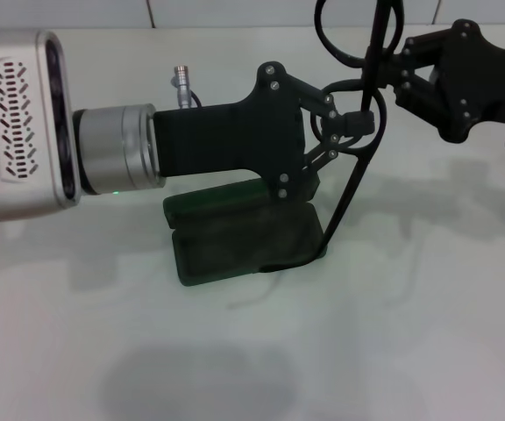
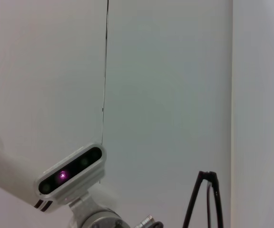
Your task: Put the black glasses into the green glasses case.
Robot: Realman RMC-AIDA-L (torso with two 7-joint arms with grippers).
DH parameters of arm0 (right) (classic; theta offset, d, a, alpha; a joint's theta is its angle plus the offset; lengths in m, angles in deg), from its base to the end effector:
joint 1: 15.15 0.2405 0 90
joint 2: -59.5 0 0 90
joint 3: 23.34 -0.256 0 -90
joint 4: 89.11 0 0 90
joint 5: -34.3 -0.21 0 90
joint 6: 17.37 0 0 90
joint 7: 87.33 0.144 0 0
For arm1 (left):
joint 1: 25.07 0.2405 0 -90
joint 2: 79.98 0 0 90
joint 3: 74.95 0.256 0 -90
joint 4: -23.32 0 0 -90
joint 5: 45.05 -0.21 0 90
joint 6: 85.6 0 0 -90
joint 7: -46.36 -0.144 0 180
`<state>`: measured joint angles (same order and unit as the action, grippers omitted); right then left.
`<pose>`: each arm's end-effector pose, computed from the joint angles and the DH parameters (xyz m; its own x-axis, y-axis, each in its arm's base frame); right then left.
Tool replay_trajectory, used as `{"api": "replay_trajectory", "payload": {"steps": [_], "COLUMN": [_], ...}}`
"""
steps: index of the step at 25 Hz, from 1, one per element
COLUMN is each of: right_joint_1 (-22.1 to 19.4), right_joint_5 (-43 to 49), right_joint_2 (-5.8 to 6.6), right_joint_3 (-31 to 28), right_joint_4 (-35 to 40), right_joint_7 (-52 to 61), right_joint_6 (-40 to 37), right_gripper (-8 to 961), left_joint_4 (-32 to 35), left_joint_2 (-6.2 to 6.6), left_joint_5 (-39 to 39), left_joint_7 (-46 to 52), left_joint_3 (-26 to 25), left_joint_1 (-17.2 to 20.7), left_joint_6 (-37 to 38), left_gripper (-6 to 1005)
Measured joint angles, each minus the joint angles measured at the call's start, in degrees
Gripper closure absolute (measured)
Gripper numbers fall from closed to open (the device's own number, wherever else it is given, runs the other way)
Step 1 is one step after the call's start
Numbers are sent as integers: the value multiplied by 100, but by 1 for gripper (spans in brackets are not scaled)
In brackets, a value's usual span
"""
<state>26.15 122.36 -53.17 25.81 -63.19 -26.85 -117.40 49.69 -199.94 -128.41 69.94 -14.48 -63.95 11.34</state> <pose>0.1727 0.3608 0.0310 0.6660 0.1140 -0.7372 -0.0411 -0.9811 -0.1889 -0.1566 0.3283 -0.0340 0.5426 -0.6030 0.5847 -0.3504 -0.7952 -0.4949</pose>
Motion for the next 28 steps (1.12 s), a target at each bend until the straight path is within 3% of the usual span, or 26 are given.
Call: {"api": "replay_trajectory", "payload": {"steps": [28], "right_joint_1": [-11], "right_joint_5": [-70], "right_joint_2": [-99], "right_joint_3": [-2], "right_joint_4": [22], "right_joint_7": [-48], "right_joint_6": [3], "right_gripper": [911], "left_joint_4": [0], "left_joint_2": [-13], "left_joint_5": [33], "left_joint_7": [6], "left_joint_3": [-9], "left_joint_1": [-58], "left_joint_6": [14], "left_gripper": [980]}}
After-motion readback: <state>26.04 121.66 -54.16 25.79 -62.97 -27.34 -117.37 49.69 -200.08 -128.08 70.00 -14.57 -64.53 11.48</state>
